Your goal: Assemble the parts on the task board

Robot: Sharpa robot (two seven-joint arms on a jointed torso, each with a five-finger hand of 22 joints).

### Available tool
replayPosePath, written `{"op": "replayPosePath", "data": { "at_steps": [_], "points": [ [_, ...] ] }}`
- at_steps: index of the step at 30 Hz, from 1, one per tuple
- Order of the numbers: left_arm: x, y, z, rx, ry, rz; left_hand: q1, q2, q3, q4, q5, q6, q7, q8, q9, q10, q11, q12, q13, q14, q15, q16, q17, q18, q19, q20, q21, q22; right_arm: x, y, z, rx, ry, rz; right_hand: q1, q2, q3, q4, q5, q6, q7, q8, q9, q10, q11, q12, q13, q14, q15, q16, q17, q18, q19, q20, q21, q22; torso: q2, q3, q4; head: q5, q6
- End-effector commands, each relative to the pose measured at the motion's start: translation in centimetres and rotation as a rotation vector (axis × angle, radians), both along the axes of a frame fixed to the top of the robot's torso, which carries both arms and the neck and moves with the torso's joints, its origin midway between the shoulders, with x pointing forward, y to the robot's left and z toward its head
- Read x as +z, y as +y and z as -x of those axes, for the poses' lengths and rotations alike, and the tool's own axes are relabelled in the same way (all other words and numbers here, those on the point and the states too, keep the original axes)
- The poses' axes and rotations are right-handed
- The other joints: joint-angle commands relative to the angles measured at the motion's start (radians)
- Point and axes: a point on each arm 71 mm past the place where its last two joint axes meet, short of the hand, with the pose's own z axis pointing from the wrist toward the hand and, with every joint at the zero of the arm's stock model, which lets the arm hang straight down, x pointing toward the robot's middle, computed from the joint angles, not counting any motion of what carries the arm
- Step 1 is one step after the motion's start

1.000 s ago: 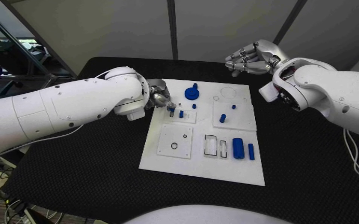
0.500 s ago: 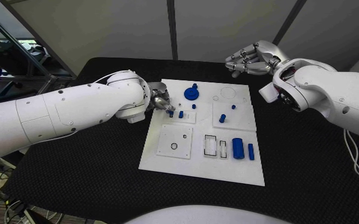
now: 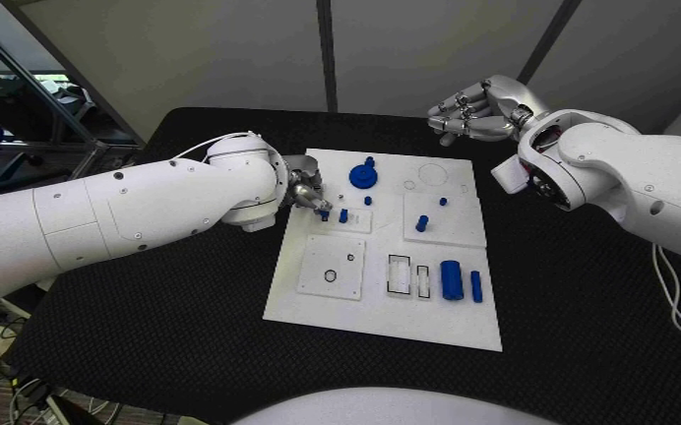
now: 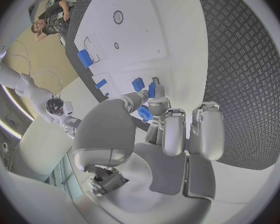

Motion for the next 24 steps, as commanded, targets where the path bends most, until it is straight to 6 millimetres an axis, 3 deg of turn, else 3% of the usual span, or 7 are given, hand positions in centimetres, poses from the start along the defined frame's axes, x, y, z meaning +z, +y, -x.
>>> {"op": "replayPosePath", "data": {
  "at_steps": [1,9,24],
  "points": [
    [-0.06,-0.05,0.02,-0.018,-0.001,-0.042,-0.005,0.009,0.098,-0.095,0.005,-0.001,-0.005,0.004,0.011,0.01,-0.004,0.006,0.0,0.07,-0.006,0.002,0.139,-0.002,0.029,-0.009,0.006,0.098,0.12,0.07,0.04,0.008,-0.001,-0.002,-0.007,-0.006,0.007,0.0,0.004,-0.001,0.005,0.006,0.001,-0.006,0.002,-0.002,-0.001,-0.002,0.001,-0.004,-0.002,0.004,-0.004,0.003,-0.005,-0.001,0.0,0.0001,0.0007,-0.001,0.0],
    [-0.22,-0.13,-0.04,-0.024,0.001,-0.053,-0.006,0.008,0.098,-0.096,0.005,-0.001,-0.006,0.005,0.011,0.01,-0.004,0.006,0.0,0.07,-0.006,0.002,0.139,-0.002,0.029,-0.009,0.006,0.098,0.13,0.07,0.08,0.009,-0.001,-0.002,-0.006,-0.007,0.009,-0.001,0.006,-0.001,0.004,0.006,0.001,-0.006,0.001,-0.002,-0.002,-0.001,0.001,-0.005,-0.002,0.004,-0.003,0.003,-0.006,-0.002,0.0,0.0002,-0.0004,0.003,0.001],
    [-0.4,-0.32,-0.08,-0.037,0.011,-0.07,-0.012,0.005,0.099,-0.097,0.004,0.0,-0.008,0.011,0.017,0.012,-0.006,0.007,0.0,0.07,-0.007,0.002,0.139,-0.002,0.03,-0.01,0.007,0.099,0.13,0.11,0.1,0.012,-0.001,-0.002,-0.006,-0.007,0.01,-0.001,0.006,-0.001,0.004,0.006,0.001,-0.006,0.001,-0.002,-0.002,-0.001,0.001,-0.005,-0.002,0.004,-0.003,0.003,-0.007,-0.002,0.0,0.0004,-0.0003,-0.004,0.001]
  ]
}}
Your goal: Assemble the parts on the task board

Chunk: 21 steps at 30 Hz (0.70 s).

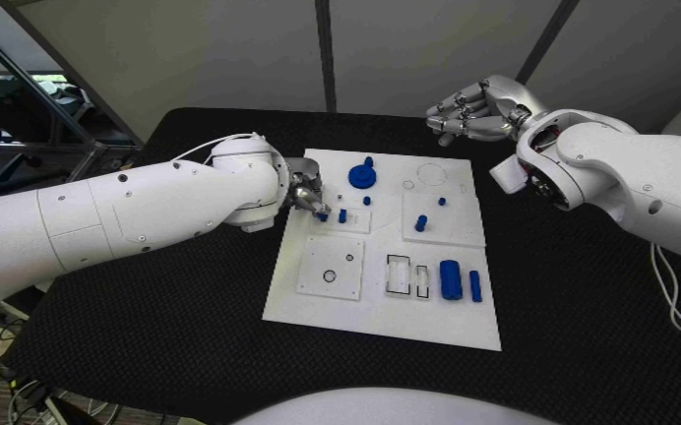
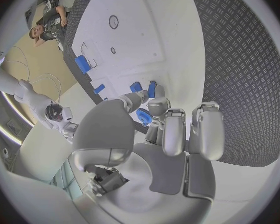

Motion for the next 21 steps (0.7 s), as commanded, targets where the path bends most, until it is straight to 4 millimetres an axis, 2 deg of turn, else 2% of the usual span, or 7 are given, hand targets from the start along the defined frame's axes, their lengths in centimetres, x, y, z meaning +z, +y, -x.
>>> {"op": "replayPosePath", "data": {
  "at_steps": [1,13,21],
  "points": [
    [-0.11,0.02,0.01,-0.007,0.007,-0.027,0.002,0.012,0.081,-0.079,0.006,0.001,-0.008,0.003,0.003,0.01,-0.005,0.002,0.001,0.07,-0.007,0.002,0.139,-0.002,0.03,-0.01,0.007,0.099,0.13,0.09,0.05,0.01,-0.002,-0.002,-0.006,-0.007,0.005,-0.001,0.006,-0.001,0.004,0.006,0.001,-0.006,0.001,-0.002,-0.001,-0.001,0.001,-0.005,-0.001,0.004,-0.003,0.003,-0.007,-0.001,0.0,0.0004,-0.001,0.001,0.0],
    [-0.26,0.0,0.02,-0.011,0.015,-0.032,-0.002,0.01,0.081,-0.079,0.005,0.001,-0.009,0.006,0.006,0.01,-0.006,0.001,0.0,0.07,-0.008,0.002,0.139,-0.002,0.029,-0.01,0.005,0.098,0.13,0.04,0.08,0.01,-0.001,-0.002,-0.006,-0.007,0.005,-0.001,0.006,-0.001,0.004,0.006,0.001,-0.006,0.001,-0.002,-0.001,-0.001,0.001,-0.005,-0.001,0.004,-0.003,0.003,-0.007,-0.001,-0.001,0.0003,0.0014,0.001,-0.002],
    [-0.38,0.04,-0.05,-0.011,0.02,-0.036,-0.024,0.002,0.065,-0.073,0.001,0.002,-0.014,0.016,0.017,0.013,-0.008,0.004,0.002,0.07,-0.01,0.002,0.138,-0.002,0.029,-0.012,0.005,0.099,0.14,0.03,0.1,0.01,-0.001,-0.002,-0.006,-0.007,0.005,-0.001,0.006,-0.001,0.004,0.006,0.001,-0.006,0.001,-0.002,-0.001,-0.001,0.001,-0.005,-0.001,0.004,-0.003,0.003,-0.007,-0.001,0.0,0.0005,-0.0014,0.003,-0.002]
  ]
}}
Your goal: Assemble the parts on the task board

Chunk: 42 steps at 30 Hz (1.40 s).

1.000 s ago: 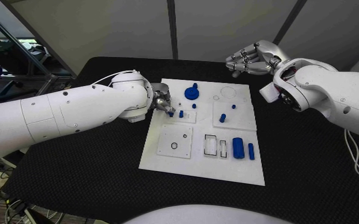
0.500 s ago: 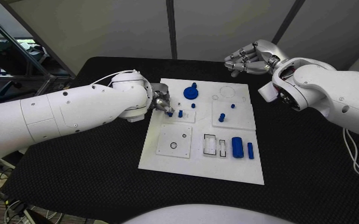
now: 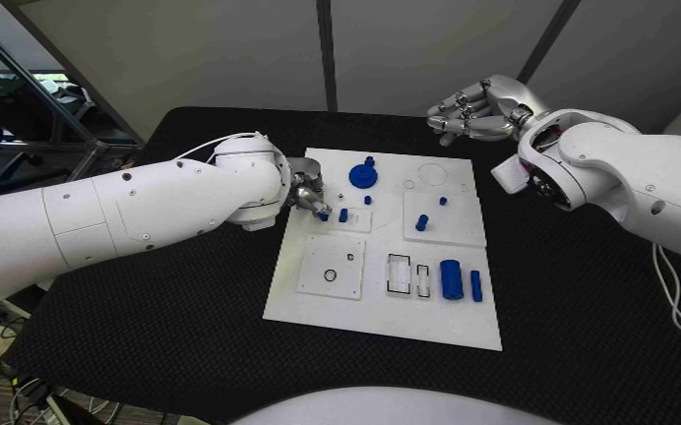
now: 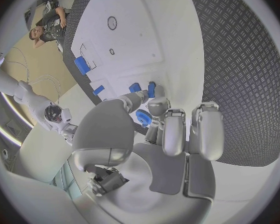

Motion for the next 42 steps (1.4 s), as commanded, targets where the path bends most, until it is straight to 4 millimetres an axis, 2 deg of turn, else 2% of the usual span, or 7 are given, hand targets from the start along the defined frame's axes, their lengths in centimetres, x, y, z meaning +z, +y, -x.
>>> {"op": "replayPosePath", "data": {
  "at_steps": [1,8,21,35,42],
  "points": [
    [-0.25,0.13,0.06,-0.006,0.016,-0.027,-0.026,-0.007,0.056,-0.069,-0.001,0.0,-0.01,0.007,0.012,0.014,-0.009,0.005,0.003,0.07,-0.011,0.002,0.138,-0.002,0.029,-0.005,0.005,0.099,0.13,0.04,0.05,0.008,-0.002,-0.002,-0.006,-0.007,0.005,-0.001,0.007,-0.001,0.004,0.006,0.001,-0.006,0.001,-0.002,-0.001,-0.001,0.001,-0.005,-0.001,0.004,-0.003,0.003,-0.007,-0.001,0.0,0.0002,-0.0016,0.0,0.0],
    [-0.36,0.23,0.03,-0.007,0.022,-0.032,-0.065,-0.024,0.006,-0.05,-0.003,0.007,-0.016,0.012,0.019,0.016,-0.014,0.013,0.01,0.07,-0.014,0.002,0.139,-0.003,0.031,-0.008,0.006,0.102,0.14,0.0,0.06,0.007,-0.002,-0.003,-0.006,-0.007,0.005,-0.001,0.007,-0.001,0.004,0.006,0.001,-0.006,0.001,-0.002,-0.001,-0.001,0.001,-0.005,-0.001,0.004,-0.003,0.003,-0.007,-0.001,0.0,-0.0001,0.0005,-0.001,-0.002],
    [-0.43,0.47,-0.15,0.004,0.019,-0.032,-0.103,-0.031,-0.053,-0.022,-0.004,0.019,-0.019,0.013,0.021,0.019,-0.017,0.022,0.019,0.07,-0.017,0.002,0.139,-0.004,0.033,-0.011,0.009,0.108,0.15,-0.06,0.09,0.005,-0.003,-0.003,-0.008,-0.008,0.007,0.0,0.007,-0.001,0.004,0.007,0.001,-0.005,0.001,-0.002,-0.003,0.0,0.001,-0.007,-0.001,0.004,-0.002,0.003,-0.008,-0.002,0.0,-0.0001,-0.0008,-0.003,-0.004],
    [-0.43,0.51,-0.49,0.02,0.005,-0.025,-0.138,-0.024,-0.154,0.024,-0.007,0.028,-0.018,0.008,0.023,0.019,-0.016,0.029,0.023,0.07,-0.016,0.002,0.139,-0.004,0.035,-0.011,0.009,0.111,0.16,-0.07,0.08,0.006,-0.004,-0.003,-0.009,-0.009,0.008,0.0,0.007,-0.002,0.005,0.007,0.001,-0.006,0.002,-0.002,-0.003,0.001,0.001,-0.007,-0.002,0.004,-0.002,0.003,-0.008,-0.002,0.0,-0.0006,-0.0007,-0.003,-0.005],
    [-0.45,0.56,-0.58,0.024,0.004,-0.025,-0.16,-0.026,-0.239,0.056,-0.008,0.037,-0.019,0.009,0.025,0.022,-0.016,0.037,0.03,0.071,-0.017,0.002,0.14,-0.005,0.037,-0.01,0.012,0.116,0.16,-0.07,0.06,0.005,-0.005,-0.003,-0.013,-0.012,0.011,0.001,0.008,-0.005,0.006,0.005,0.0,-0.01,0.004,-0.004,-0.006,-0.002,0.003,-0.012,-0.003,0.003,-0.002,0.004,-0.012,-0.004,0.0,-0.0005,0.0,-0.002,-0.006]
  ]
}}
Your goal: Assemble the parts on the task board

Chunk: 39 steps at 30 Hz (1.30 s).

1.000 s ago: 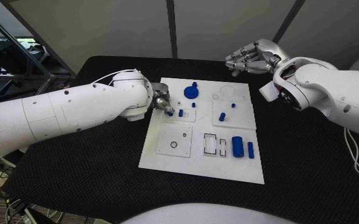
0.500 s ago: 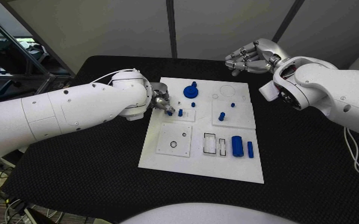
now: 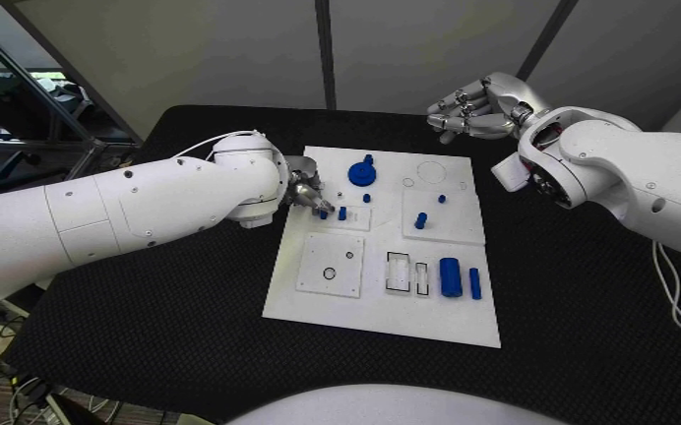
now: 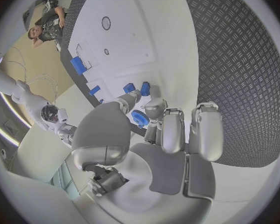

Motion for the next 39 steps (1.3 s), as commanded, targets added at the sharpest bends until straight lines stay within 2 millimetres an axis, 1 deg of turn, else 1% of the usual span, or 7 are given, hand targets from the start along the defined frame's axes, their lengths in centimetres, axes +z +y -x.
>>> {"op": "replayPosePath", "data": {
  "at_steps": [1,22,26,29,32,35,39],
  "points": [
    [0.0,0.1,-0.1,0.009,-0.006,-0.011,-0.007,0.004,-0.039,0.01,-0.003,0.009,-0.001,-0.003,0.002,0.004,0.003,0.005,0.002,0.073,-0.007,0.002,0.14,-0.005,0.037,-0.004,0.005,0.117,0.1,0.1,0.0,0.006,-0.005,-0.004,-0.004,-0.003,0.006,0.001,0.004,-0.002,0.003,0.005,0.0,-0.007,0.0,-0.004,-0.002,-0.003,0.003,-0.005,-0.001,0.003,-0.003,0.004,-0.004,-0.002,0.0,-0.0003,0.0009,0.0,-0.002],
    [0.8,1.1,-0.6,0.109,-0.09,0.11,0.0,0.013,-0.233,0.091,-0.001,-0.005,0.002,-0.014,0.004,-0.026,0.006,-0.028,-0.043,0.072,-0.006,0.0,0.139,0.002,0.025,-0.004,-0.03,0.093,0.1,0.0,-0.1,0.003,-0.006,-0.004,-0.006,-0.005,0.009,0.001,0.004,-0.004,0.004,0.005,0.0,-0.011,0.002,-0.004,-0.004,-0.005,0.005,-0.009,-0.002,0.003,-0.004,0.005,-0.007,-0.004,-0.001,-0.0005,0.0011,-0.001,0.003],
    [1.6,1.3,-0.9,0.138,-0.136,0.194,0.049,0.015,-0.301,0.118,0.001,-0.044,0.02,-0.031,-0.003,-0.097,0.023,-0.102,-0.14,0.07,0.008,-0.007,0.132,0.025,-0.019,0.008,-0.133,0.009,0.1,0.0,-0.1,0.0,-0.006,-0.003,-0.006,-0.004,0.012,0.0,0.005,-0.005,0.005,0.005,0.0,-0.012,0.002,-0.004,-0.005,-0.006,0.005,-0.011,-0.003,0.003,-0.004,0.006,-0.009,-0.005,0.0,-0.0001,-0.0003,-0.002,0.007],
    [2.1,1.3,-1.1,0.14,-0.169,0.265,0.102,0.025,-0.33,0.127,0.004,-0.108,0.054,-0.068,-0.025,-0.237,0.052,-0.241,-0.298,0.038,0.035,-0.07,0.073,0.075,-0.148,0.029,-0.404,-0.208,0.1,-0.1,-0.2,-0.004,-0.007,-0.002,-0.004,-0.004,0.014,-0.001,0.007,-0.005,0.005,0.005,0.0,-0.013,0.002,-0.004,-0.006,-0.006,0.005,-0.012,-0.003,0.003,-0.004,0.006,-0.01,-0.005,0.0,0.0006,0.0013,-0.007,0.008],
    [2.6,1.0,-1.4,0.124,-0.212,0.362,0.19,0.034,-0.344,0.119,0.004,-0.182,0.096,-0.113,-0.068,-0.357,0.098,-0.304,-0.336,-0.16,0.08,-0.413,-0.233,0.127,-0.342,0.064,-0.768,-0.484,0.1,-0.1,-0.2,-0.008,-0.008,-0.002,-0.003,-0.005,0.017,-0.002,0.009,-0.006,0.005,0.005,0.0,-0.013,0.002,-0.004,-0.007,-0.007,0.005,-0.013,-0.004,0.003,-0.004,0.006,-0.011,-0.006,0.0,0.0003,0.0013,-0.009,0.011],
    [3.2,0.3,-1.6,0.082,-0.273,0.445,0.274,0.031,-0.353,0.102,0.004,-0.203,0.123,-0.144,-0.114,-0.412,0.124,-0.332,-0.368,-0.291,0.104,-0.616,-0.415,0.128,-0.372,0.09,-0.841,-0.535,0.0,-0.1,-0.3,-0.01,-0.009,-0.002,-0.001,-0.005,0.02,-0.003,0.01,-0.006,0.005,0.005,0.0,-0.014,0.002,-0.004,-0.008,-0.007,0.005,-0.014,-0.004,0.003,-0.004,0.006,-0.012,-0.006,0.0,0.0011,-0.0004,-0.015,0.015],
    [3.7,-1.1,-1.7,-0.016,-0.339,0.513,0.445,0.043,-0.292,0.04,0.008,-0.198,0.138,-0.186,-0.181,-0.488,0.145,-0.41,-0.441,-0.376,0.119,-0.702,-0.49,0.132,-0.409,0.112,-0.924,-0.593,0.0,-0.1,-0.3,-0.01,-0.011,-0.002,0.001,-0.005,0.022,-0.004,0.011,-0.006,0.005,0.005,0.0,-0.015,0.002,-0.004,-0.008,-0.007,0.005,-0.015,-0.004,0.004,-0.004,0.006,-0.013,-0.006,0.001,0.0008,-0.0015,-0.02,0.022]
  ]
}}
